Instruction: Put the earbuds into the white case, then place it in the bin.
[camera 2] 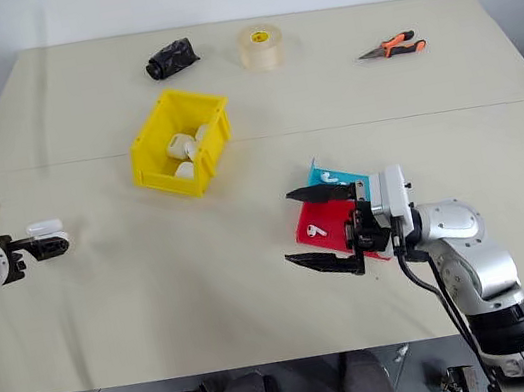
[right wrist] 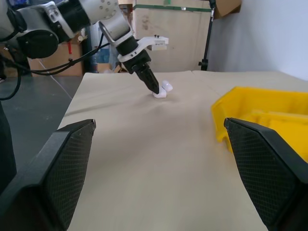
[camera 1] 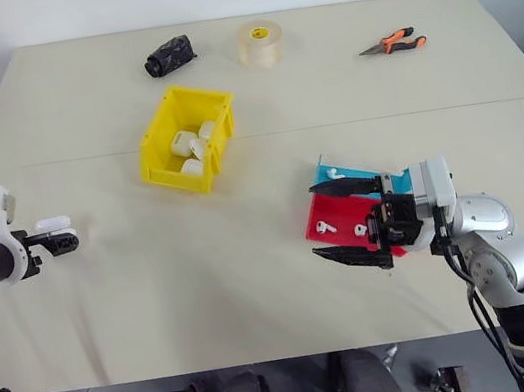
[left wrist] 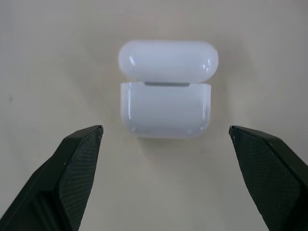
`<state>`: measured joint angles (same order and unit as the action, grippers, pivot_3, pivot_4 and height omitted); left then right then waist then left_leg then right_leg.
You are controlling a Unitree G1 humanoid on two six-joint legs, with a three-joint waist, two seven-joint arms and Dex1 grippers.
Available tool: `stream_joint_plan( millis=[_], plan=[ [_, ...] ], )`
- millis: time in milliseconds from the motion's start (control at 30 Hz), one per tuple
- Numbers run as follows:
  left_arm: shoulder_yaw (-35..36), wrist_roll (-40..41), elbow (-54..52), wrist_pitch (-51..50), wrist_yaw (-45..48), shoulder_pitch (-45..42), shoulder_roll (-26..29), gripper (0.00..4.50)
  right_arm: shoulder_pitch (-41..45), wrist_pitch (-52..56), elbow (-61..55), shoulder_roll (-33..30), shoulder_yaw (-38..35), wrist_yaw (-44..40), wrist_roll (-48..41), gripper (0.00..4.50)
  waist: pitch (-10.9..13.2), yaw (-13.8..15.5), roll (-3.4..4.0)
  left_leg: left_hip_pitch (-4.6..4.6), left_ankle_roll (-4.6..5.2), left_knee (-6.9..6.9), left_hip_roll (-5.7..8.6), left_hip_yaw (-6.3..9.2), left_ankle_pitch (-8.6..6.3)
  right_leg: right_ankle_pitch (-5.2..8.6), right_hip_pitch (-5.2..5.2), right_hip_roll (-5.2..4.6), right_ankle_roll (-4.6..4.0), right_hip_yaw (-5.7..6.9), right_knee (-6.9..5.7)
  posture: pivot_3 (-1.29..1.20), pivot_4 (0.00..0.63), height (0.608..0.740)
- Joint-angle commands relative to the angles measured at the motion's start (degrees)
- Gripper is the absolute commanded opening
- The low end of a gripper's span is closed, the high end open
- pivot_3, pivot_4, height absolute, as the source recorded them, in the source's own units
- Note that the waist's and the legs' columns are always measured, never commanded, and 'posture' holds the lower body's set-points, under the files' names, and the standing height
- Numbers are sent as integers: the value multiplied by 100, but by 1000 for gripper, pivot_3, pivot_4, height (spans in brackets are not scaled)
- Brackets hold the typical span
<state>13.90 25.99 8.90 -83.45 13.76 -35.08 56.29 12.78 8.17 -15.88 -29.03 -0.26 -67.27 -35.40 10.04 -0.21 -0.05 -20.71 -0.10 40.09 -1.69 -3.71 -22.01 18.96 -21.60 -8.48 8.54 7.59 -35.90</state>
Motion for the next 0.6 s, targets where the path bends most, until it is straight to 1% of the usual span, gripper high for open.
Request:
stream_joint_plan(
  millis=[33,200,300,467,600],
  plan=[
    [-318,-225,279,273,284,-260,151,4477,-105,11,-347,1,-47,94,-125,4500,0,-11,0,0,0,-1,-1,-1,0,0,0,0,0,1,0,0,150,740],
    [-676,-465,688,561,467,-515,57,4477,-195,1,-426,9,-56,153,-115,4500,1,2,-2,3,0,0,-2,-8,0,0,-1,0,0,-3,-1,0,150,740],
    [-614,-566,862,669,406,-572,-116,4477,-243,-26,-454,9,-69,177,-101,4500,1,4,-2,4,0,2,-2,-8,0,0,0,0,0,-3,-1,0,150,740],
    [-512,-675,852,732,403,-483,-356,4477,-305,-52,-482,8,-76,210,-89,4500,1,31,-2,7,0,8,-1,-7,0,0,4,-3,0,-4,-7,0,150,740],
    [-533,-754,821,753,486,-409,-434,4477,-358,-63,-502,7,-76,226,-81,4500,0,40,-2,13,0,9,-1,-7,1,0,11,-4,0,-6,-9,0,150,740]
  ],
)
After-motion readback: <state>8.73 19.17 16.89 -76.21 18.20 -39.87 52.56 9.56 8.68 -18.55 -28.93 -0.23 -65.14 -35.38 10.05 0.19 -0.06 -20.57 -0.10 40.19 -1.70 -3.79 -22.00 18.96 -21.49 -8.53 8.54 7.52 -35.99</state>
